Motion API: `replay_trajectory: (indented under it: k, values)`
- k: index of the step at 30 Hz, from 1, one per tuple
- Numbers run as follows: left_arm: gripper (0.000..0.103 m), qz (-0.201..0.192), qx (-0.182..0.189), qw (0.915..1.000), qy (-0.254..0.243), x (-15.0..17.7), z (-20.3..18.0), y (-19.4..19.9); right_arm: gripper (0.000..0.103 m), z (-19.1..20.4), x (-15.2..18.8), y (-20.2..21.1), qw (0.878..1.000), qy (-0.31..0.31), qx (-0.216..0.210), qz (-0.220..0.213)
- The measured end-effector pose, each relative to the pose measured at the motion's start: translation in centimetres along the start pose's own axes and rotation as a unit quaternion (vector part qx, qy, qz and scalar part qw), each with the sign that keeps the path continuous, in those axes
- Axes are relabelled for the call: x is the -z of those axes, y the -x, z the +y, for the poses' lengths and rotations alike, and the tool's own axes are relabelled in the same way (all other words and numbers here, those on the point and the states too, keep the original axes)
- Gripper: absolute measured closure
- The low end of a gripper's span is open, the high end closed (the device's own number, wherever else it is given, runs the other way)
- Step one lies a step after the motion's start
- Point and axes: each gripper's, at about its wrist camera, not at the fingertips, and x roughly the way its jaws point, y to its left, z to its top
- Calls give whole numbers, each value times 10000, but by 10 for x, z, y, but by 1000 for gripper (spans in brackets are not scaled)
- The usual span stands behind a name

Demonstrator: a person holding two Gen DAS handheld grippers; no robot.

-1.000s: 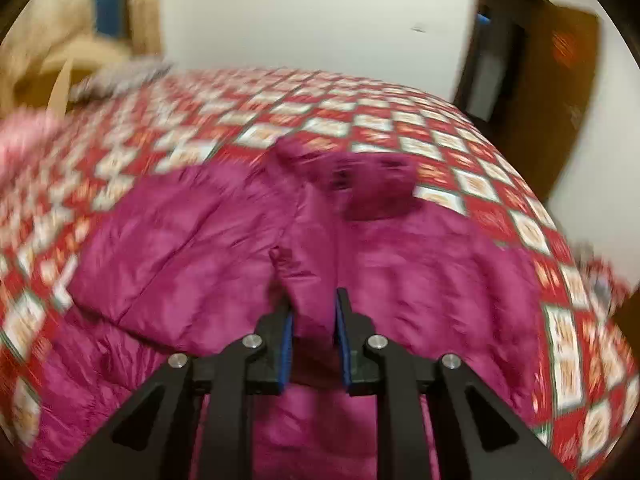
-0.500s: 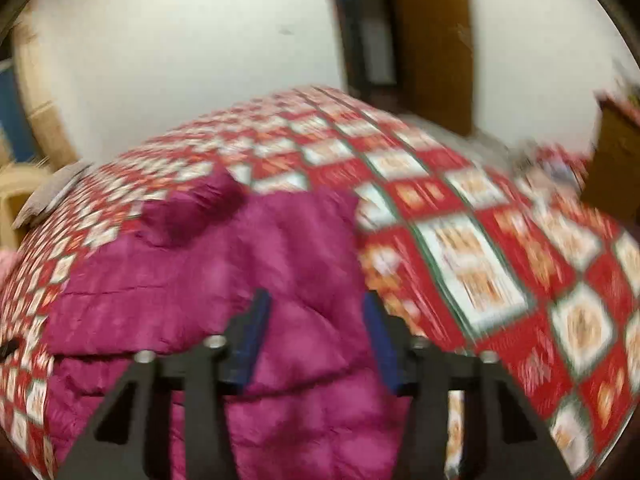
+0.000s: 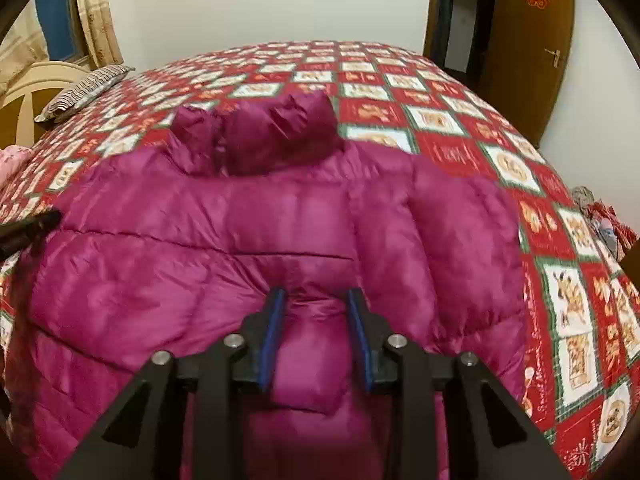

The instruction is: Fold large clothes

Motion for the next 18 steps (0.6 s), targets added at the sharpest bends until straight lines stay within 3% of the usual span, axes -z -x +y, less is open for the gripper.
replay_trajectory:
  k: [3, 7, 10, 12, 16, 18]
  values:
    - [97, -331, -244, 9989, -245, 12, -11, 2, 65, -5, 6, -2, 9999, -26, -161, 2]
    - [97, -252, -476, 9969, -577, 9, -22, -2, 65, -10, 9, -4, 9994, -129, -316, -40]
    - [97, -223, -407, 9956, -813, 4, -21, 9, 62, -7, 4, -1, 9995, -120, -254, 153]
    - [97, -413, -64, 9965, -730, -5, -12, 26, 56, -6, -6, 8, 9994, -137, -209, 221]
    - [97, -385, 784, 9945, -571, -44, 0, 42, 12, -10, -41, 33, 9987, -356, -247, -268]
    - [97, -216, 1148, 9927, -316, -67, 6, 37, 9, -11, -69, 30, 9980, -511, -257, -284]
